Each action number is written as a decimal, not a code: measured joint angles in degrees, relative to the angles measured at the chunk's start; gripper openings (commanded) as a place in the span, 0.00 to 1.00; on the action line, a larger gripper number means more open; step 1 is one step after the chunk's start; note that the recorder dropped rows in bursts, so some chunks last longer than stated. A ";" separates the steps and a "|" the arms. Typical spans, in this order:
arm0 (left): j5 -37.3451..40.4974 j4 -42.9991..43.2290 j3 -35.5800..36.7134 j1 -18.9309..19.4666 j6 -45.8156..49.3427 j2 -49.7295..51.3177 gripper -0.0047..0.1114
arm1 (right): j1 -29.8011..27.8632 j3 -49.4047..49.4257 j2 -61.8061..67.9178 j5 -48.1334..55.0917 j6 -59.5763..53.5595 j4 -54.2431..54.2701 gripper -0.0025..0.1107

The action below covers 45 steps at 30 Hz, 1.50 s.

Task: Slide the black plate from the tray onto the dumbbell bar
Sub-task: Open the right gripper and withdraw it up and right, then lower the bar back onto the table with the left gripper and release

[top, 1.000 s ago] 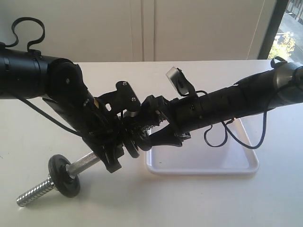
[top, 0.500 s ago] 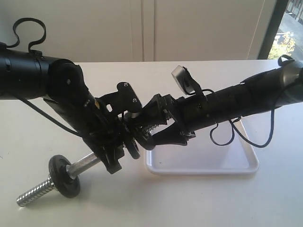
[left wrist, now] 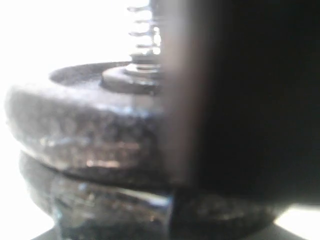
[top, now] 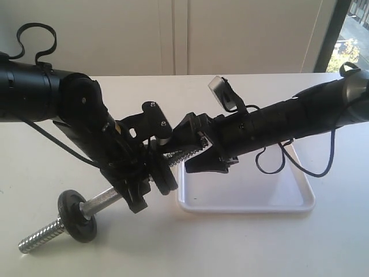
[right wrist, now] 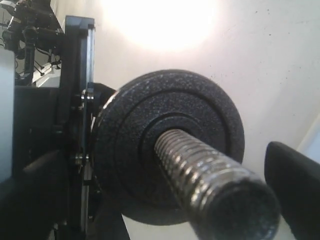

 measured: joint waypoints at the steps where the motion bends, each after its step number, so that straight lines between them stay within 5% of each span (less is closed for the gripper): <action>1: 0.09 0.00 0.00 0.00 0.00 0.00 0.04 | 0.00 -0.26 0.00 0.12 0.00 -1.22 0.93; 5: 0.45 0.11 0.00 0.00 0.00 0.00 0.04 | -1.00 -2.34 0.00 0.59 0.83 -8.85 0.79; 12: 1.07 0.11 0.00 0.00 0.11 0.00 0.04 | -1.88 -7.18 0.00 2.01 9.96 -27.13 0.33; 16: 1.85 0.11 0.00 0.00 0.11 0.00 0.04 | -1.88 -8.97 0.00 4.95 12.45 -30.06 0.19; 25: 5.64 0.11 0.00 0.00 1.18 0.00 0.04 | -2.37 -11.63 -1.24 5.96 21.59 -34.49 0.06; 45: 11.97 -11.40 -0.11 -1.28 18.18 3.49 0.04 | -7.28 -11.95 -16.93 -0.84 29.86 -41.43 0.06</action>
